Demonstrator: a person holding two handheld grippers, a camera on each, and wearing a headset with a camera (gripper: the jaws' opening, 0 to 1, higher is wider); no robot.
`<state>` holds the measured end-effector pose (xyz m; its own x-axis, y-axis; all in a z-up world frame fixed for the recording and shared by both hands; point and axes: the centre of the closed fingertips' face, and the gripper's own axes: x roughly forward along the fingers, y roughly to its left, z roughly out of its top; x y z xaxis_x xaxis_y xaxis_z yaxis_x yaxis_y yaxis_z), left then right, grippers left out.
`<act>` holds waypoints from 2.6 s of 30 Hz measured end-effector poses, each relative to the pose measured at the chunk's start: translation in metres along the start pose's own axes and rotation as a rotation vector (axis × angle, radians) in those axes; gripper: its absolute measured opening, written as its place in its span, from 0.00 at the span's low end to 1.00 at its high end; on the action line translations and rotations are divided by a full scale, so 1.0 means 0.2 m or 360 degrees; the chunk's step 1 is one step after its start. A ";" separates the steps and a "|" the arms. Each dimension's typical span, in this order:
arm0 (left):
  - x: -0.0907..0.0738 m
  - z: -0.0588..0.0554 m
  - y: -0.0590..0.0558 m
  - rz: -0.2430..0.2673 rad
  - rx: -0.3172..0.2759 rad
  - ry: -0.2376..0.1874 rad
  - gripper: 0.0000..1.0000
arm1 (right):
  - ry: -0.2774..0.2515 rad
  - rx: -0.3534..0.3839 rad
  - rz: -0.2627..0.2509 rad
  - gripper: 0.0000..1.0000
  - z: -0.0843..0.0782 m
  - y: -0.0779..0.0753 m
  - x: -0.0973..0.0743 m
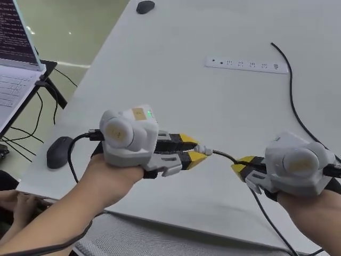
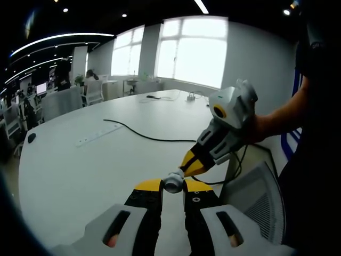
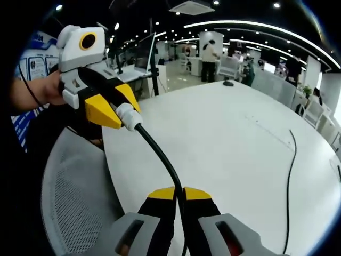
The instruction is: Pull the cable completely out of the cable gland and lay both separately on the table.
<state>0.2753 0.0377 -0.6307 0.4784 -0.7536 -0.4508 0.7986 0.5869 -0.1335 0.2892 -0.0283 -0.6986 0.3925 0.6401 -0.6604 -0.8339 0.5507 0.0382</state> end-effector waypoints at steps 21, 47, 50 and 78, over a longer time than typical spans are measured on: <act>-0.01 -0.05 0.03 -0.0023 -0.0020 -0.0012 0.15 | 0.0032 -0.0065 -0.0097 0.00 -0.02 -0.06 0.00; -0.24 -0.18 0.11 -0.0121 -0.0068 -0.0049 0.15 | 0.0060 -0.0148 -0.0237 0.00 0.32 -0.16 0.24; -0.26 -0.21 0.12 -0.0129 -0.0065 -0.0039 0.15 | 0.0066 -0.0159 -0.0257 0.00 0.33 -0.17 0.27; -0.50 -0.42 0.29 -0.0122 -0.0112 -0.0037 0.15 | 0.0112 -0.0267 -0.0134 0.00 0.51 0.03 0.74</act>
<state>0.2428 0.1712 -0.6675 0.4260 -0.8031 -0.4165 0.8059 0.5461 -0.2286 0.3812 0.1246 -0.7188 0.4404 0.5532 -0.7071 -0.8544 0.5002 -0.1409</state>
